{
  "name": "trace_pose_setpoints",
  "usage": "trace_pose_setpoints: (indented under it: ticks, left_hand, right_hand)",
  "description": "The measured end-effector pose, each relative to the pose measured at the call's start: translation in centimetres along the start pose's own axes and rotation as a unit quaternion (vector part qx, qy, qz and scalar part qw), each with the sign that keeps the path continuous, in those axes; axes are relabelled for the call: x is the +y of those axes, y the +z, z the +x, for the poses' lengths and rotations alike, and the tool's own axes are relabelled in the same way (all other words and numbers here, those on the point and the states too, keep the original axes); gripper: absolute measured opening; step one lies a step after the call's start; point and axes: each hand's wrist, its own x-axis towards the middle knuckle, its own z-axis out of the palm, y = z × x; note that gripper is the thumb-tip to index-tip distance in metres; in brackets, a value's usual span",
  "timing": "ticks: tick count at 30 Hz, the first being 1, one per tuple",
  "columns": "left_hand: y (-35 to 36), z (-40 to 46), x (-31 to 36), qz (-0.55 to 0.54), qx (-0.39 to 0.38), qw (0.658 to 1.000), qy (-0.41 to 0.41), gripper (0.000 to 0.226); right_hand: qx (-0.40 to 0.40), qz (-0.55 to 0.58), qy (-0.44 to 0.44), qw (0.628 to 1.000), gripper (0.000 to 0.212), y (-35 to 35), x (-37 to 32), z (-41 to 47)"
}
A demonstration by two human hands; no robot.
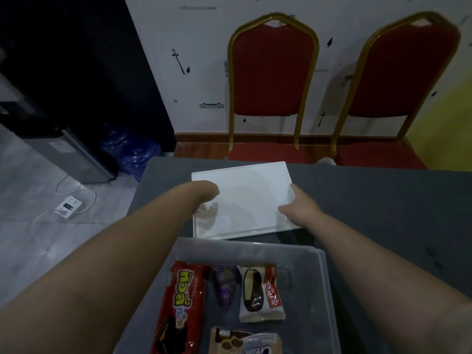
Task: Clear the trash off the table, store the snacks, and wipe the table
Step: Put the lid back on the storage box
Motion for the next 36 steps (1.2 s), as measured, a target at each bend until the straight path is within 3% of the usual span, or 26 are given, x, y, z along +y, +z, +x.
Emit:
trace_pose_setpoints:
  ticks: [5, 9, 13, 16, 22, 26, 27, 29, 31, 33, 35, 36]
  left_hand:
    - [-1.0, 0.4, -0.6, -0.119, 0.035, 0.99, -0.061, 0.058]
    - [-1.6, -0.3, -0.9, -0.284, 0.04, 0.954, -0.089, 0.052]
    - [-2.4, -1.5, -1.2, -0.368, 0.064, 0.927, -0.021, 0.019]
    - [-3.2, -2.9, -1.6, -0.465, 0.072, 0.882, 0.014, 0.015]
    - [-3.5, -7.1, -2.9, -0.593, 0.054, 0.796, 0.111, 0.013]
    - [-3.5, -10.9, -5.5, -0.633, 0.08, 0.752, 0.166, 0.018]
    - [-3.3, -11.9, -6.8, -0.634, 0.083, 0.747, 0.182, 0.023]
    - [-2.7, -13.8, -9.0, -0.6, 0.097, 0.769, 0.196, 0.034]
    - [-1.9, -15.2, -10.6, -0.563, 0.13, 0.794, 0.191, 0.038]
    - [-1.1, -16.1, -12.1, -0.567, 0.141, 0.789, 0.191, 0.04]
    - [-0.5, -16.5, -13.7, -0.563, 0.144, 0.794, 0.18, 0.041]
    - [-0.2, -16.5, -14.5, -0.549, 0.146, 0.804, 0.173, 0.041]
  right_hand:
    - [0.019, 0.159, 0.048, 0.986, 0.055, -0.4, -0.1, 0.1]
    - [0.042, 0.216, 0.071, 0.973, 0.08, -1.1, 0.1, -0.3]
    - [0.093, 0.279, 0.064, 0.954, 0.057, -2.8, -0.1, -2.5]
    - [0.119, 0.37, 0.045, 0.92, 0.018, -3.8, -0.7, -4.5]
    - [0.151, 0.514, -0.036, 0.843, 0.034, -5.0, -1.5, -9.7]
    - [0.156, 0.605, -0.084, 0.776, 0.024, -5.4, -1.1, -14.7]
    - [0.149, 0.63, -0.081, 0.758, 0.019, -5.2, -0.8, -16.0]
    - [0.116, 0.663, -0.082, 0.735, 0.014, -4.6, 0.3, -18.2]
    - [0.069, 0.646, -0.088, 0.755, 0.015, -4.0, 1.4, -19.7]
    - [0.034, 0.611, -0.094, 0.786, 0.029, -3.1, 2.6, -20.7]
    - [0.032, 0.601, -0.072, 0.796, 0.044, -2.3, 3.3, -21.6]
    - [0.039, 0.599, -0.062, 0.797, 0.041, -1.8, 3.6, -22.0]
